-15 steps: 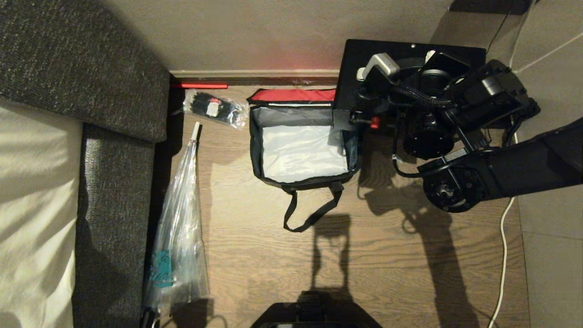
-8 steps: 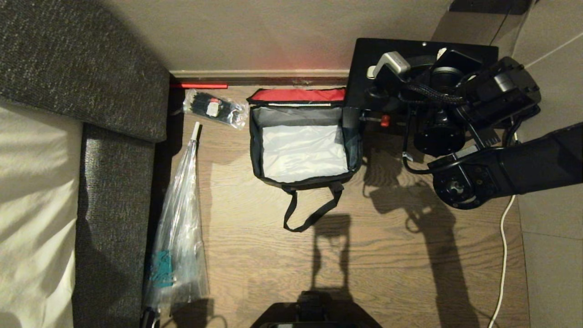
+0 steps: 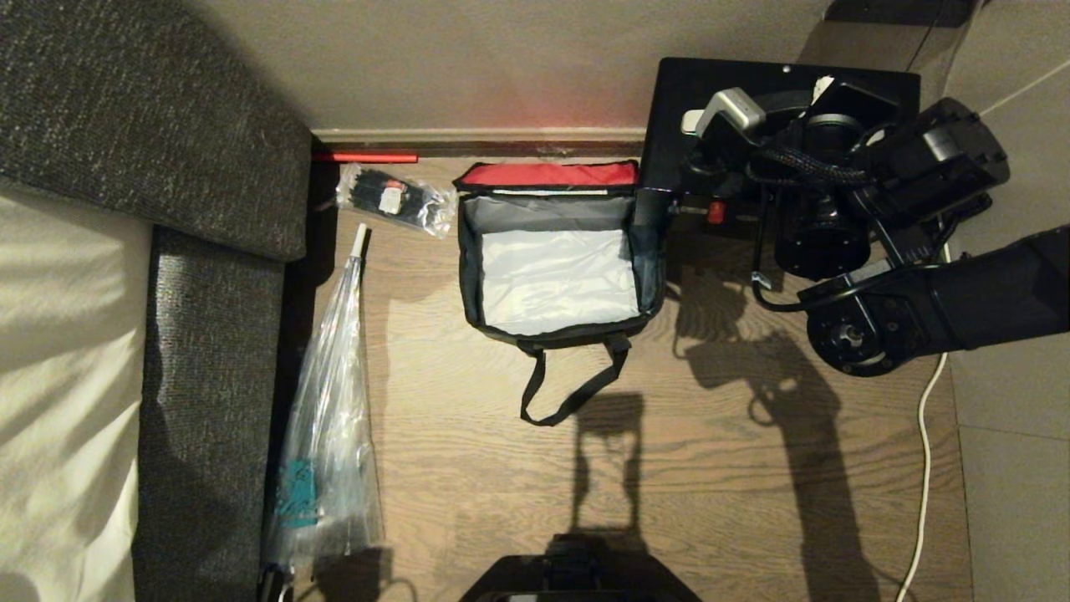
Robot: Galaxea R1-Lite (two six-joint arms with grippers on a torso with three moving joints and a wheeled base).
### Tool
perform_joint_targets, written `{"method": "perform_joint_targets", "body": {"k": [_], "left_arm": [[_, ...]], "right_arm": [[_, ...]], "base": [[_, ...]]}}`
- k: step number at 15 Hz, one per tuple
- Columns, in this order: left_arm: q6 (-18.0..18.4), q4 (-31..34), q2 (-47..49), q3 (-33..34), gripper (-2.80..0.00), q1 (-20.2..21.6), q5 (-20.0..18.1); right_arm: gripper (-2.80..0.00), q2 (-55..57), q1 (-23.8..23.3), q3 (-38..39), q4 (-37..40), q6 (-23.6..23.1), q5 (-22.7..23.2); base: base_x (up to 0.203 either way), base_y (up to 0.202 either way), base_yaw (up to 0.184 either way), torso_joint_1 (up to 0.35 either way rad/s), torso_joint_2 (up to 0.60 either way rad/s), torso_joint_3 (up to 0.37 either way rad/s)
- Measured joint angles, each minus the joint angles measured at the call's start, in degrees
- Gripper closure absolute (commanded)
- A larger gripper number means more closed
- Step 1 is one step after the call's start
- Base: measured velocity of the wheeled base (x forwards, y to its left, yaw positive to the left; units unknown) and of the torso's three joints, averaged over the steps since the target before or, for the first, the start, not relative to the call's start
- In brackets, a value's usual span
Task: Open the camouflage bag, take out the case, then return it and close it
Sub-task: Release the handle
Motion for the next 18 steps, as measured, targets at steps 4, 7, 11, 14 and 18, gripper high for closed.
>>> {"method": "perform_joint_targets", "body": {"k": [4,7,11,14,18], "left_arm": [[-0.01,0.0,0.0,0.0,0.0,0.0,0.01],[-0.02,0.0,0.0,0.0,0.0,0.0,0.02],[-0.01,0.0,0.0,0.0,0.0,0.0,-0.01],[-0.01,0.0,0.0,0.0,0.0,0.0,0.02],[-0.03,0.0,0.0,0.0,0.0,0.0,0.02]], "right_arm": [[0.0,-0.09,-1.46,0.13,0.01,0.12,-0.18],[0.0,-0.55,-2.47,0.57,0.01,0.14,-0.13],[0.0,-1.72,-3.76,1.12,0.01,0.1,-0.22],[0.0,-2.55,-4.47,1.95,-0.06,0.07,-0.18],[0.0,-2.76,-5.35,3.66,-0.01,0.38,-0.11]], "base": [[0.0,0.0,0.0,0.0,0.0,0.0],[0.0,0.0,0.0,0.0,0.0,0.0],[0.0,0.0,0.0,0.0,0.0,0.0],[0.0,0.0,0.0,0.0,0.0,0.0],[0.0,0.0,0.0,0.0,0.0,0.0]]}}
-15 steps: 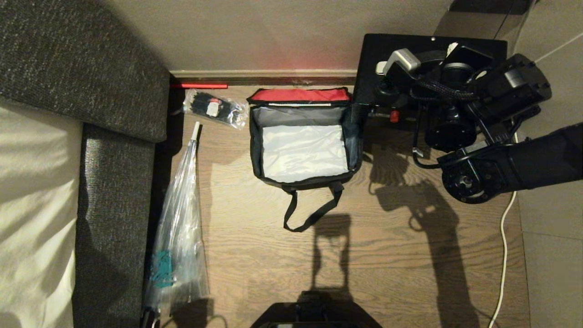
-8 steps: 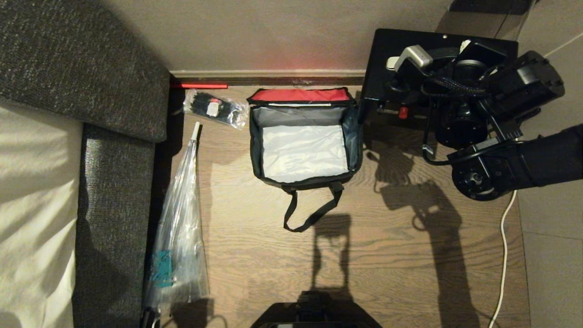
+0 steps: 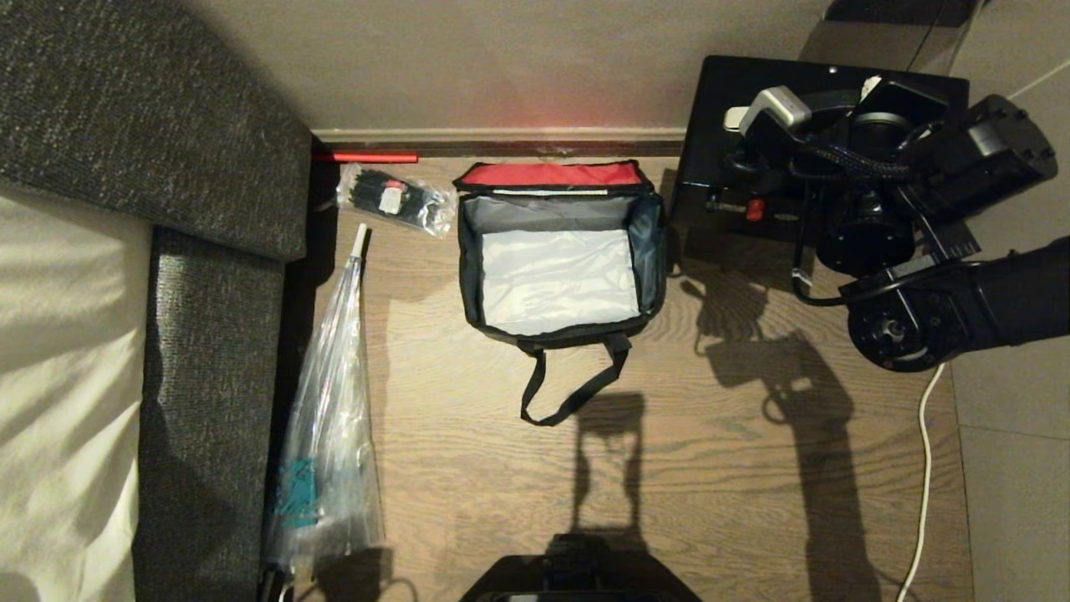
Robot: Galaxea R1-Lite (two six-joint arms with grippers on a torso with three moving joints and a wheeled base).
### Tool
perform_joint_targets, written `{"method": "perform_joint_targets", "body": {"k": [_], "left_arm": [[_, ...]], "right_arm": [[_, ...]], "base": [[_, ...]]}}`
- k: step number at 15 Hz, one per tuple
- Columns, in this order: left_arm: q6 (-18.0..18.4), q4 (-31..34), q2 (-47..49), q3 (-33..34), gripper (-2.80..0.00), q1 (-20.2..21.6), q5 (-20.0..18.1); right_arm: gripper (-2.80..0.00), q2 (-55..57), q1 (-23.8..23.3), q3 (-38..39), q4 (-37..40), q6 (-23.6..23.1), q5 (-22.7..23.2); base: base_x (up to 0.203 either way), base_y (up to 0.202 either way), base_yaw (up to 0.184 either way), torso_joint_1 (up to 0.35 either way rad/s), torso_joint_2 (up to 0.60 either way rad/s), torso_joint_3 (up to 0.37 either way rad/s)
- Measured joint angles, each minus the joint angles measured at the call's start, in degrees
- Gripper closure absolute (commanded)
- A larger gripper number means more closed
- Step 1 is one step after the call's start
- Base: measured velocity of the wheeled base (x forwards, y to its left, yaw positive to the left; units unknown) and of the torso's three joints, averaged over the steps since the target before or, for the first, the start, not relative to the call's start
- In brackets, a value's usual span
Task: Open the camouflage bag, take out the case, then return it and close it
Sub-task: Release the handle
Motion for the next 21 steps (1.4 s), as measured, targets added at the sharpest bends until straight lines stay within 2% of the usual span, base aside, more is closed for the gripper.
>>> {"method": "perform_joint_targets", "body": {"k": [21], "left_arm": [[0.03,-0.02,0.0,0.0,0.0,0.0,-0.01]], "right_arm": [[0.0,4.42,-4.68,2.13,-0.01,0.88,1.27]], "base": [[0.0,0.0,0.0,0.0,0.0,0.0]]}}
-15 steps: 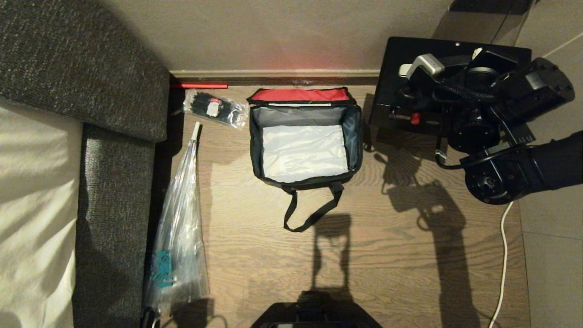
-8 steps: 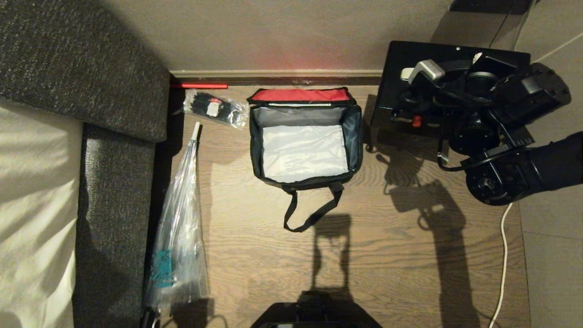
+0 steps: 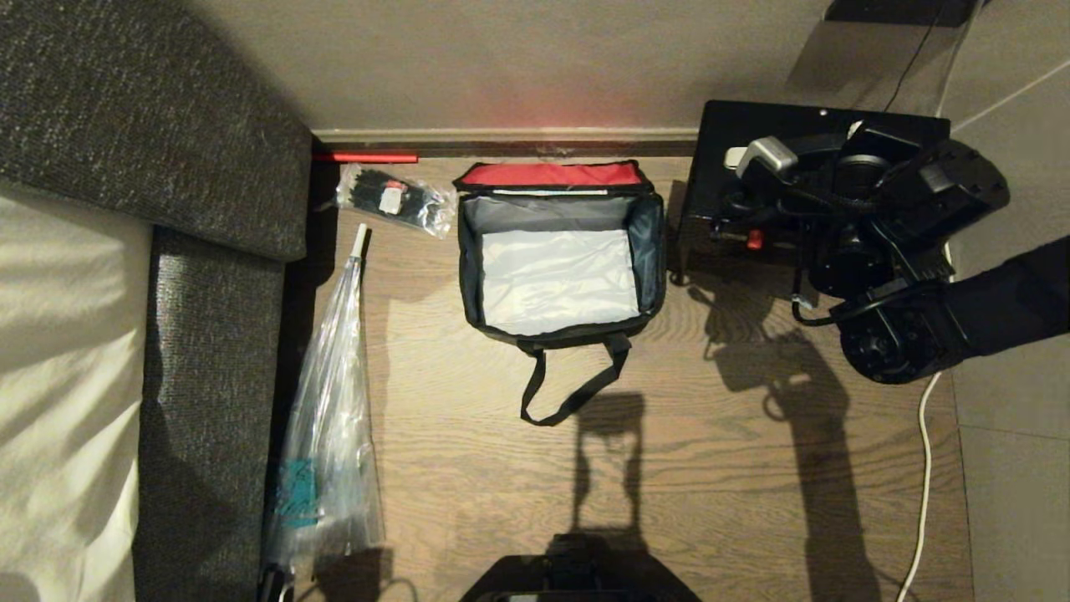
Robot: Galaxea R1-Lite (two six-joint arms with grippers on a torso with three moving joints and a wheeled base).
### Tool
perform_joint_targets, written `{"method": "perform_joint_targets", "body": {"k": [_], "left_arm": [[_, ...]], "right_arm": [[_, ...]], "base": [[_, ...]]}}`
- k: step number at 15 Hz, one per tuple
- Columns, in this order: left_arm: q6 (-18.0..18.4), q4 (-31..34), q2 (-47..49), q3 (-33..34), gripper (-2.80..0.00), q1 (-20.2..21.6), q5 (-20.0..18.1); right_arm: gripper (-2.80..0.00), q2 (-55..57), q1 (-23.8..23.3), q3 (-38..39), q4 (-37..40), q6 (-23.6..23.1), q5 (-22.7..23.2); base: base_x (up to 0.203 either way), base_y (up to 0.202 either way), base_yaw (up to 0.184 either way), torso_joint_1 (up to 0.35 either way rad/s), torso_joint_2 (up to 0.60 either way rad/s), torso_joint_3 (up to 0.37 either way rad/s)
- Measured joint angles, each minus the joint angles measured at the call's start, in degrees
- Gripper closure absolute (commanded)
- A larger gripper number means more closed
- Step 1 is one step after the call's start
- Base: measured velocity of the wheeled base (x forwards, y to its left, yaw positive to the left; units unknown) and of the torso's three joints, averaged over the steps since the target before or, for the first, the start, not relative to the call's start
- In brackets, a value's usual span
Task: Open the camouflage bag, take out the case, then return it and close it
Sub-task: Release the handle
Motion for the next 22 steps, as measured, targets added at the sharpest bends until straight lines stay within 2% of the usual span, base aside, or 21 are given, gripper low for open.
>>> {"method": "perform_joint_targets", "body": {"k": [22], "left_arm": [[-0.01,0.02,0.0,0.0,0.0,0.0,0.0]], "right_arm": [[0.0,15.24,-5.38,-1.55,-0.27,5.9,-0.42]], "base": [[0.0,0.0,0.0,0.0,0.0,0.0]]}}
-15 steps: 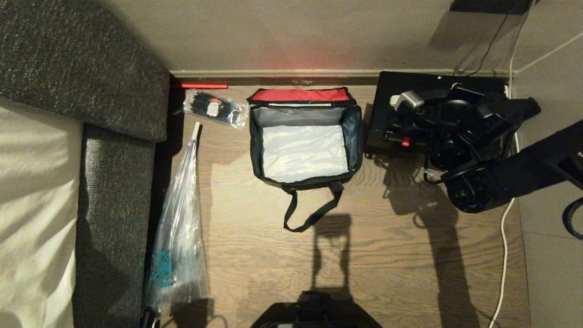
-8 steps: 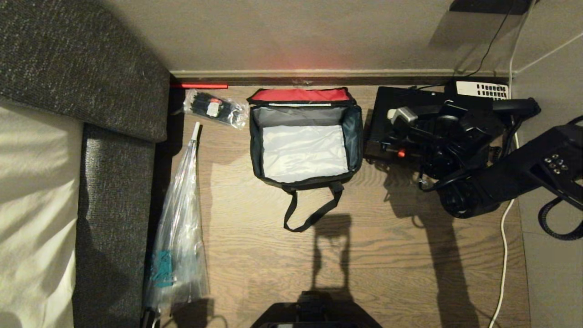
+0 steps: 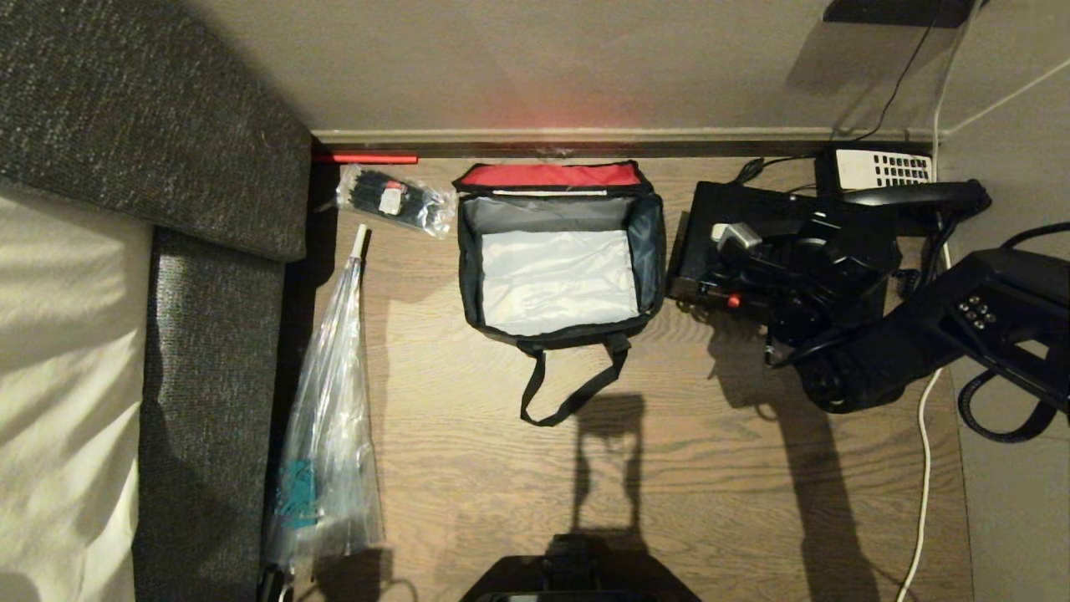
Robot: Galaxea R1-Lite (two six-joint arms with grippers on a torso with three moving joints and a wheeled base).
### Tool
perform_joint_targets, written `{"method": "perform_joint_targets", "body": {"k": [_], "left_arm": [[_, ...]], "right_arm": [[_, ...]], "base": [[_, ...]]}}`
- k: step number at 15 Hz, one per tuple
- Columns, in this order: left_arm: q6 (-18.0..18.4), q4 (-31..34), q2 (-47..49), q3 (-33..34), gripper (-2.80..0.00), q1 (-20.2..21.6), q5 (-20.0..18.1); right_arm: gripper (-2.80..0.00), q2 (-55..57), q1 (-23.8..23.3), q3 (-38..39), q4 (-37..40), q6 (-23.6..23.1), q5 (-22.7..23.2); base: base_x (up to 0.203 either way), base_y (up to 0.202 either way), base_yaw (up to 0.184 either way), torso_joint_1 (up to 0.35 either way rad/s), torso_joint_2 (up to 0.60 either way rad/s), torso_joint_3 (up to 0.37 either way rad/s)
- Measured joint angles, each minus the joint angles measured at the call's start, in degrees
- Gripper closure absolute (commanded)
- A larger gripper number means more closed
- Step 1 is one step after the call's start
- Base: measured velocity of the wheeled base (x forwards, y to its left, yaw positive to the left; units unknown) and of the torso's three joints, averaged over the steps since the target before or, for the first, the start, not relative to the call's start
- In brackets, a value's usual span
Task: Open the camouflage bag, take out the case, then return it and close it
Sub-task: Release the handle
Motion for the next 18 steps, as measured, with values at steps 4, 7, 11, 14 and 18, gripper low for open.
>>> {"method": "perform_joint_targets", "body": {"k": [4,7,11,14,18], "left_arm": [[0.03,0.0,0.0,0.0,0.0,0.0,0.0],[0.01,0.0,0.0,0.0,0.0,0.0,0.0],[0.06,0.0,0.0,0.0,0.0,0.0,0.0],[0.02,0.0,0.0,0.0,0.0,0.0,0.0],[0.0,0.0,0.0,0.0,0.0,0.0,-0.02]], "right_arm": [[0.0,1.64,-0.95,0.05,-0.03,1.32,0.09],[0.0,2.48,-1.54,0.14,0.0,1.4,0.09],[0.0,3.27,-1.9,0.36,0.22,2.01,-0.26],[0.0,3.29,-1.95,0.09,0.22,2.07,-0.18],[0.0,3.35,-1.91,0.16,0.27,1.96,-0.21]], "base": [[0.0,0.0,0.0,0.0,0.0,0.0],[0.0,0.0,0.0,0.0,0.0,0.0],[0.0,0.0,0.0,0.0,0.0,0.0],[0.0,0.0,0.0,0.0,0.0,0.0],[0.0,0.0,0.0,0.0,0.0,0.0]]}}
